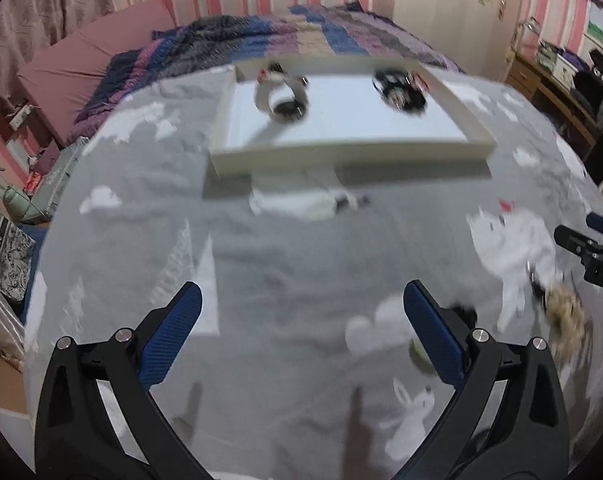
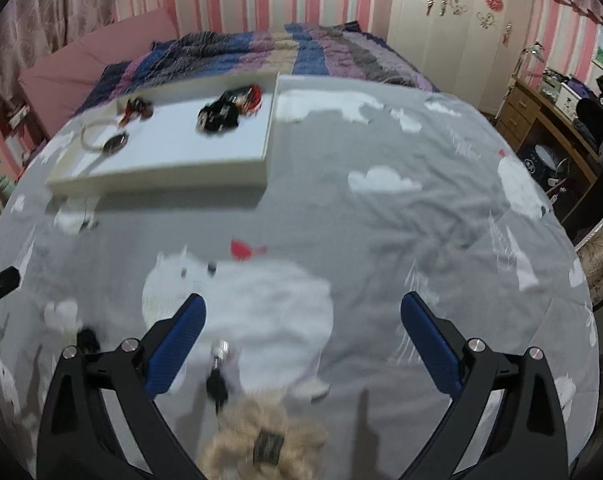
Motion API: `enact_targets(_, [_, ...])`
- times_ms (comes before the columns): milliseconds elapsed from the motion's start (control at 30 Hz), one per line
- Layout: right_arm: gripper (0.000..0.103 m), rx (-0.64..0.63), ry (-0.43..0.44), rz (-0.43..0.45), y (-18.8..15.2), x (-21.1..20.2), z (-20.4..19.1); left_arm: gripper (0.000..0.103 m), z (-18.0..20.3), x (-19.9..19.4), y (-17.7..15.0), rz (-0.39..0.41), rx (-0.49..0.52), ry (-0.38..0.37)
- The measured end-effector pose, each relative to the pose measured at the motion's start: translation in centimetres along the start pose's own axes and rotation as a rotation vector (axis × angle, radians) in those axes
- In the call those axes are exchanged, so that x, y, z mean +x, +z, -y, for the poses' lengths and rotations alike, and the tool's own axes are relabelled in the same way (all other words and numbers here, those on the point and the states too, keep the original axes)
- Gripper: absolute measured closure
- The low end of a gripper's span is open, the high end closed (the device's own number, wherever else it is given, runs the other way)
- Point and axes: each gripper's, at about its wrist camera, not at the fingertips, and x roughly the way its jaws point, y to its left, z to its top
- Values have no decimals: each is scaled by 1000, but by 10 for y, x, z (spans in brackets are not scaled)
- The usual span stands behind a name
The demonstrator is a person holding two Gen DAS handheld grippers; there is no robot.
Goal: Organize jewelry
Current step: 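Withdraw both tools from the tray toward the jade pendant and scrunchie, then grasp the jade pendant with the left tool while the right tool grasps the black cord charm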
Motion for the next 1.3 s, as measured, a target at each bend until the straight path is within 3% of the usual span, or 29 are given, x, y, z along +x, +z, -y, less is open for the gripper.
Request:
enact_targets(267, [5, -32, -7, -48, -21, -8, -3, 5, 7, 5, -27, -76, -15, -48])
enact_targets(367, [5, -60, -1, -64, -28, -10, -8, 17, 15, 1, -34, -83, 12, -62])
enact_targets(433, [7, -82, 1, -73, -32, -12, -13, 22, 20, 1, -37, -98, 24, -118])
enact_targets(500, [11, -105, 15, -79, -35, -12, -19, 27, 27, 1, -37, -102, 46, -156])
enact_targets(567, [23, -117, 30, -99, -35, -9, -22, 29, 34, 2, -36, -95, 68, -162])
enact_targets(700, [31, -132, 50, -129, -38, 0, -28, 29, 52, 7, -32, -94, 118, -193])
enact_targets(767, [43, -138, 64, -149, -39, 5, -30, 32, 57, 10, -30, -98, 129, -196])
enact_targets(833, [49, -140, 77, -168, -40, 10, -31, 36, 61, 16, -27, -107, 135, -212])
enact_targets(933, [51, -140, 85, -172, -40, 11, -31, 36, 66, 23, -24, -120, 141, -216])
enact_targets(1167, [70, -142, 118, -175, -35, 14, -35, 41, 76, 35, -16, -135, 160, -242])
enact_targets(1300, [70, -136, 127, -176, -33, 16, -34, 44, 80, 39, -12, -139, 167, -244])
